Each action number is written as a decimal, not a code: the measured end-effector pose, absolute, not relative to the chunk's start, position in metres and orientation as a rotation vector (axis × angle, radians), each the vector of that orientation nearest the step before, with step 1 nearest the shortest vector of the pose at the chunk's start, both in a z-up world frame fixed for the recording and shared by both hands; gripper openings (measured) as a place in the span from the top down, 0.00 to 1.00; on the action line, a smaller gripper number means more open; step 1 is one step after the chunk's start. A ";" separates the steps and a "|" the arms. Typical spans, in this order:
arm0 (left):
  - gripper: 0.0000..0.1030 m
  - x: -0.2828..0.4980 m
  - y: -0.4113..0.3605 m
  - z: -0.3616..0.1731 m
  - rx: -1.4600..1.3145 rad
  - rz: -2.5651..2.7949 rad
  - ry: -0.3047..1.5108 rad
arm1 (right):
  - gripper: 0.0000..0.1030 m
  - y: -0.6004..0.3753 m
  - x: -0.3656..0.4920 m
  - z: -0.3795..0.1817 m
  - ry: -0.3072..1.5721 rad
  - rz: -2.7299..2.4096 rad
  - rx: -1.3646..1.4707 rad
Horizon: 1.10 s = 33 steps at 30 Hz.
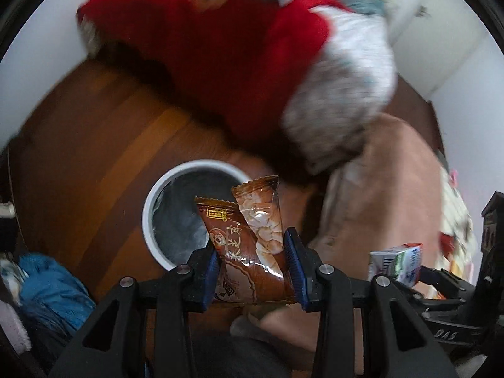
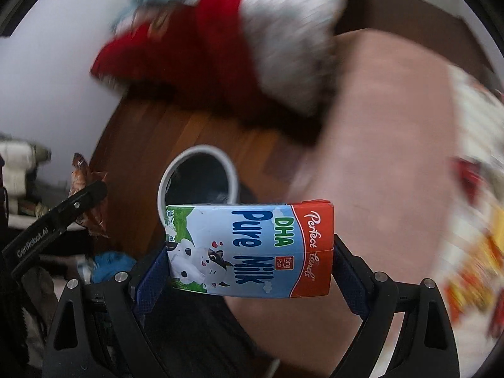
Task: Collect trash
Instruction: 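Carry the carton and wrapper to the white bin and open both tools, then move both tools back over the table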
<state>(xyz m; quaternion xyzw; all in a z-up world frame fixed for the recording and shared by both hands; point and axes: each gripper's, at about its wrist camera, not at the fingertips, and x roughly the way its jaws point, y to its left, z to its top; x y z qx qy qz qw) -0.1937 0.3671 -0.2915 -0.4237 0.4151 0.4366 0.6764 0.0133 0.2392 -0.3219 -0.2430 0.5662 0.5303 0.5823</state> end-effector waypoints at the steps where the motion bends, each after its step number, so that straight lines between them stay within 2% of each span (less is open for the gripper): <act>1: 0.65 -0.201 0.380 -0.308 -0.989 0.963 0.940 | 0.09 0.259 0.001 -0.336 1.331 1.250 -0.599; 5: 0.63 -0.222 0.418 -0.361 -1.093 0.979 0.975 | 0.09 0.331 -0.043 -0.398 1.366 1.265 -0.720; 6: 0.52 -0.227 0.425 -0.372 -1.117 0.987 0.985 | 0.09 0.339 -0.049 -0.409 1.373 1.265 -0.741; 7: 0.35 -0.232 0.433 -0.383 -1.146 0.981 0.989 | 0.09 0.352 -0.056 -0.422 1.385 1.266 -0.759; 9: 0.17 -0.237 0.444 -0.398 -1.195 0.985 0.984 | 0.09 0.369 -0.068 -0.444 1.396 1.262 -0.793; 11: 0.10 -0.240 0.448 -0.409 -1.224 1.002 0.989 | 0.09 0.383 -0.078 -0.467 1.400 1.258 -0.827; 16: 0.07 -0.265 0.447 -0.410 -1.198 1.114 1.009 | 0.08 0.412 -0.084 -0.498 1.453 1.268 -0.848; 17: 0.07 -0.272 0.443 -0.408 -1.176 1.145 1.016 | 0.01 0.415 -0.086 -0.503 1.466 1.272 -0.847; 21: 0.04 -0.287 0.433 -0.401 -1.089 1.250 1.048 | 0.00 0.423 -0.084 -0.512 1.481 1.281 -0.817; 33: 0.04 -0.281 0.395 -0.385 -0.947 1.315 1.090 | 0.00 0.400 -0.091 -0.485 1.255 1.207 -0.982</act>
